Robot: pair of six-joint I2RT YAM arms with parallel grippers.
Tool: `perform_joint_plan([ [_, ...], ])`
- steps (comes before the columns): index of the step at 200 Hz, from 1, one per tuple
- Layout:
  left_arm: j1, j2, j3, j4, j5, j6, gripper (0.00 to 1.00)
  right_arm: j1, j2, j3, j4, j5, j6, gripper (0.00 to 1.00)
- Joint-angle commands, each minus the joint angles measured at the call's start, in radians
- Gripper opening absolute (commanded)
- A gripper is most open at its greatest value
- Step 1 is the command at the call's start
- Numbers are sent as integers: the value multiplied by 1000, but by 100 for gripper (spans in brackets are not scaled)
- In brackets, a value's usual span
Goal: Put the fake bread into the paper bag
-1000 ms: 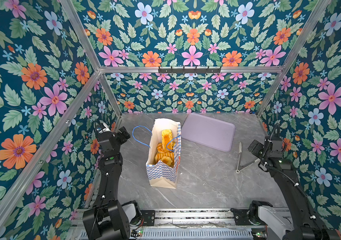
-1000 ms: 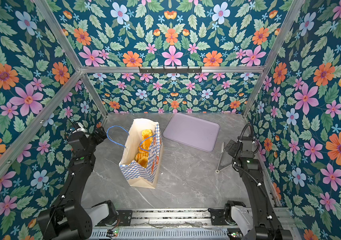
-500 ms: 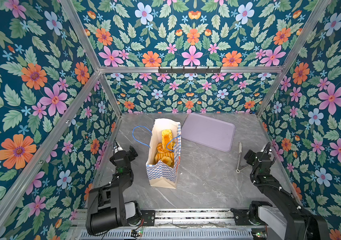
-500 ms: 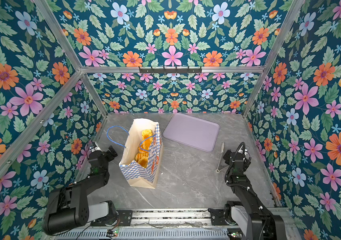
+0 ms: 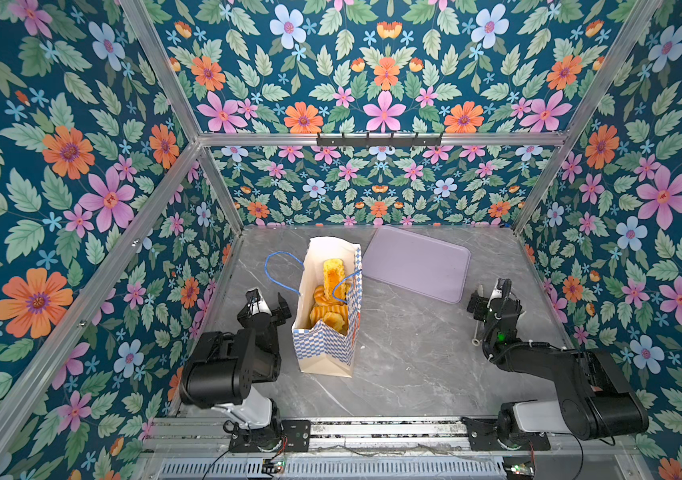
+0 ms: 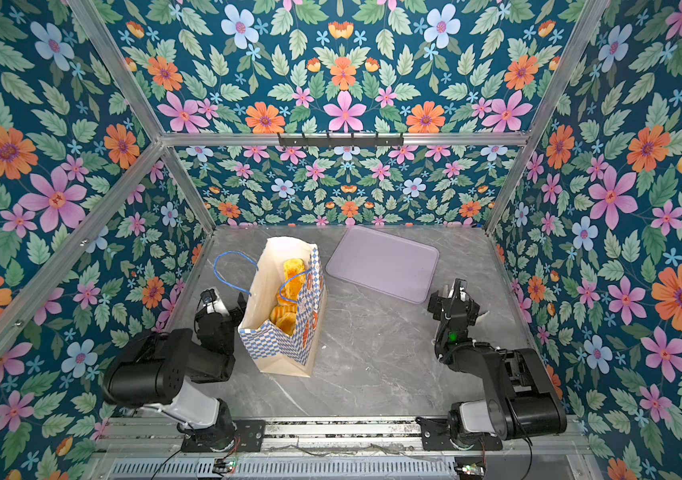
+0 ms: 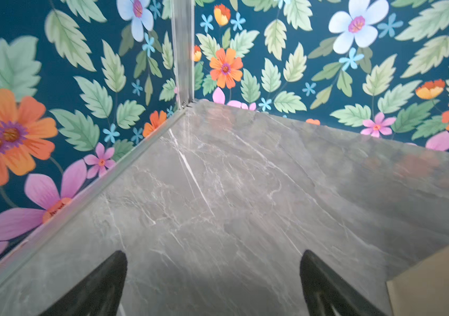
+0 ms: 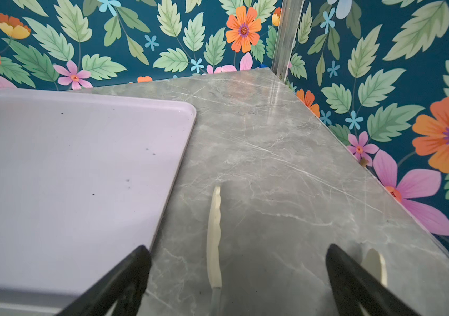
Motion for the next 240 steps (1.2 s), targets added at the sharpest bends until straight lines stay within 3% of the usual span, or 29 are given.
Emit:
perform_joint_plan([
  [1,-6,-32,26,24,-19,18,100,-21,4,-33,110,-91,-24,99],
  [18,-9,7,40,84,-5,42,100,-31,106,-55,296,-133,-59,99],
  [33,-9,-4,50,33,-6,40,100,-50,50,9,59,-168,-16,99],
  [44,-13,4,61,39,-9,45,100,-76,79,10,114,-197,-6,99],
  [57,-20,0,88,-26,-15,52,100,-80,53,23,37,-202,5,99],
  [69,-28,4,95,-24,-29,59,100,-80,72,12,93,-198,-3,99],
  [240,-37,6,102,-36,-42,65,100,-83,60,23,50,-213,3,99],
])
